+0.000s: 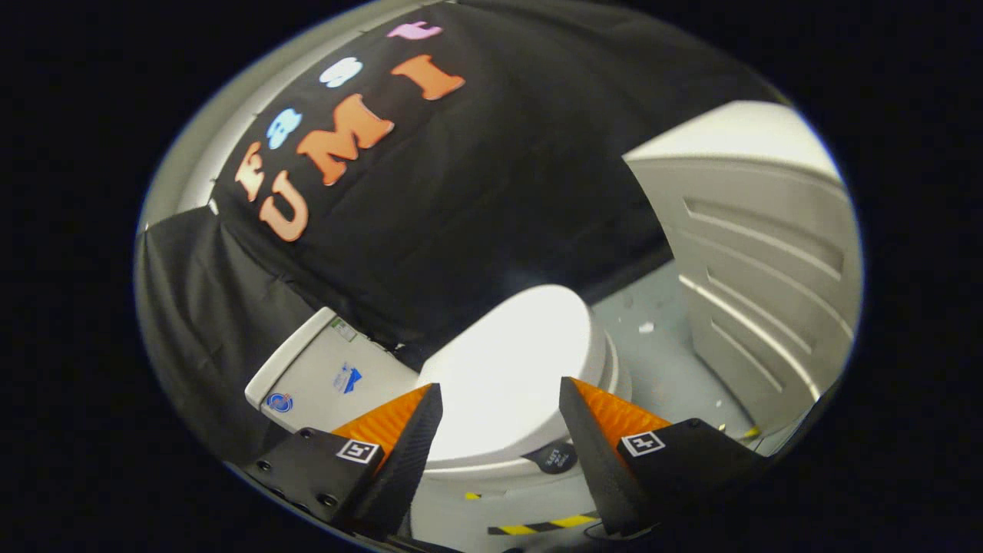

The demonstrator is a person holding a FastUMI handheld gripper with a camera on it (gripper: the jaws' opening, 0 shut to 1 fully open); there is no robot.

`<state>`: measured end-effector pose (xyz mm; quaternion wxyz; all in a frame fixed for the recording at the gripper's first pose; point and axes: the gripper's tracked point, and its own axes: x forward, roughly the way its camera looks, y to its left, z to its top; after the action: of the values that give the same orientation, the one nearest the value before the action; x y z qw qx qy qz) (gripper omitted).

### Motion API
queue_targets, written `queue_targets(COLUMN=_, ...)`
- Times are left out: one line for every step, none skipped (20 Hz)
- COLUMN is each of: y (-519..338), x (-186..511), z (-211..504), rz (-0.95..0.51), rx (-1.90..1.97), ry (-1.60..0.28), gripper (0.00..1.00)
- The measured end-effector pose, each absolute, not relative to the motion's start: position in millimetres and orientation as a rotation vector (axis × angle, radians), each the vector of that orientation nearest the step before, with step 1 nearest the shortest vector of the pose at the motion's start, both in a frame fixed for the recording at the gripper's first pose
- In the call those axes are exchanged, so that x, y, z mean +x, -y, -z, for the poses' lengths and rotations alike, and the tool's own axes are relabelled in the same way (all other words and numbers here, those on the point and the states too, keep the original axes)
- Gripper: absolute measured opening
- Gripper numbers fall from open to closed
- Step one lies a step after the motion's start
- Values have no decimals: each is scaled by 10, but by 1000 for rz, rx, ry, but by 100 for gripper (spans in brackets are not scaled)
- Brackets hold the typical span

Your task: Open the toilet lid.

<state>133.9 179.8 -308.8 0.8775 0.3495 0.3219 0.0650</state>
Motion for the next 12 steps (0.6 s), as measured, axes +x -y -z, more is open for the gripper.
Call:
queue_targets(y=-1820, x=1316, z=3296, rz=-109, rx=795, ry=-715, gripper=99)
queue_targets(y=-1864, x=1319, z=3443, rz=-79, rx=857, ry=-740, gripper=99)
queue_targets(y=-1892, x=1337, z=3536, rz=-55, rx=902, ry=-756, gripper=99)
queue_targets(y=-1930, x=1371, z=3633, rz=-42, rx=934, ry=-761, gripper=98)
queue_targets(y=-1982, x=1421, z=3718, rz=-32, rx=973, ry=-766, gripper=98)
queue_targets(y=-2026, x=1455, z=3772, rz=-25, rx=1016, ry=-768, gripper=98)
queue_targets(y=-2043, x=1460, z=3813, rz=-16, rx=1065, ry=-762, gripper=98)
queue_targets(y=-2065, x=1454, z=3857, rz=-3, rx=1112, ry=-752, gripper=97)
queue_targets(y=-2090, x=1436, z=3924, rz=9, rx=1146, ry=-748, gripper=97)
queue_targets(y=-2108, x=1403, z=4005, rz=20, rx=1179, ry=-771, gripper=97)
queue_targets(y=-2139, x=1358, z=4012, rz=20, rx=1225, ry=-777, gripper=97)
queue_targets(y=-2116, x=1364, z=4014, rz=31, rx=1251, ry=-774, gripper=97)
